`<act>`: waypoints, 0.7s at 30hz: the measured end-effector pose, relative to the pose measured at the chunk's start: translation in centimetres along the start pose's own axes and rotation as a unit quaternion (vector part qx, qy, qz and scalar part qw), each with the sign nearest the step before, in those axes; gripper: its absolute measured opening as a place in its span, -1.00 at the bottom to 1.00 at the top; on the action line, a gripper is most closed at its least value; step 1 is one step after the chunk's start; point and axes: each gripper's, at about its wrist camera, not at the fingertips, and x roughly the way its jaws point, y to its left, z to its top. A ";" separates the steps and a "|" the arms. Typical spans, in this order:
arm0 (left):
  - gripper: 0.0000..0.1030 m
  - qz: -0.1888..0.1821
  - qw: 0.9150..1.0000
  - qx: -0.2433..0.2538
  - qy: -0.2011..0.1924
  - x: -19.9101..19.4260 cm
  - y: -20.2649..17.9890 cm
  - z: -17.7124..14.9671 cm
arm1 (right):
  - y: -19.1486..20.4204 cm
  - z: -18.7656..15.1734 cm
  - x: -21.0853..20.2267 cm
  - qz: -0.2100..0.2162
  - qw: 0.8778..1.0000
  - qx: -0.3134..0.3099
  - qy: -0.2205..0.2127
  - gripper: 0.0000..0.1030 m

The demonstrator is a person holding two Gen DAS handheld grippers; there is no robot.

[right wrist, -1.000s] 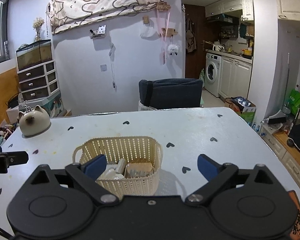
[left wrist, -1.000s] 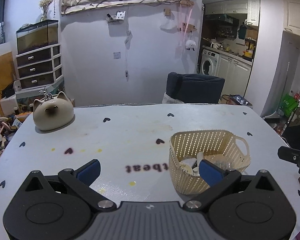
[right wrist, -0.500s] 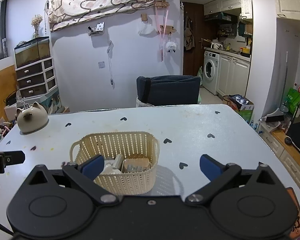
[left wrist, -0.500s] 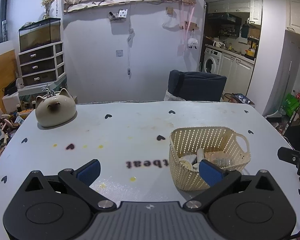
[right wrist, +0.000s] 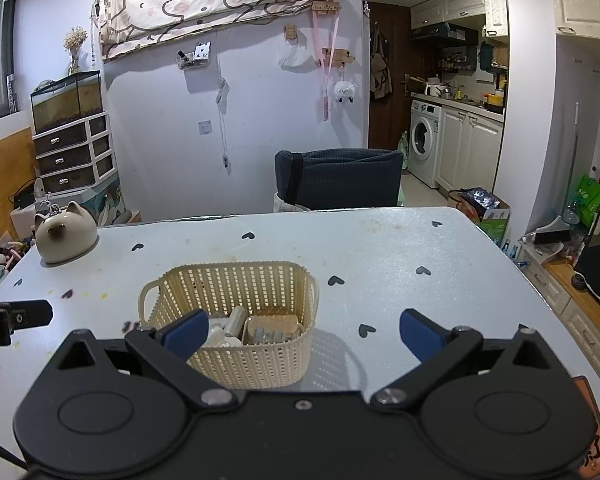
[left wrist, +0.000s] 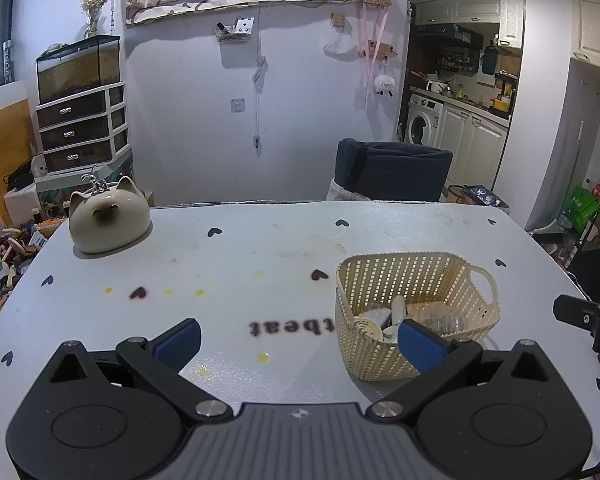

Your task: Organize rigid objects

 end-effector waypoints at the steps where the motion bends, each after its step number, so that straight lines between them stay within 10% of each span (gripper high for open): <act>1: 1.00 0.000 1.000 -0.001 0.000 0.0 0.0 0.0 | 0.0 0.0 0.0 0.000 1.000 0.000 0.000 1.00; 21: 1.00 0.002 1.000 -0.003 0.001 0.0 0.2 0.0 | 0.0 -0.1 0.1 0.002 1.000 -0.001 0.002 1.00</act>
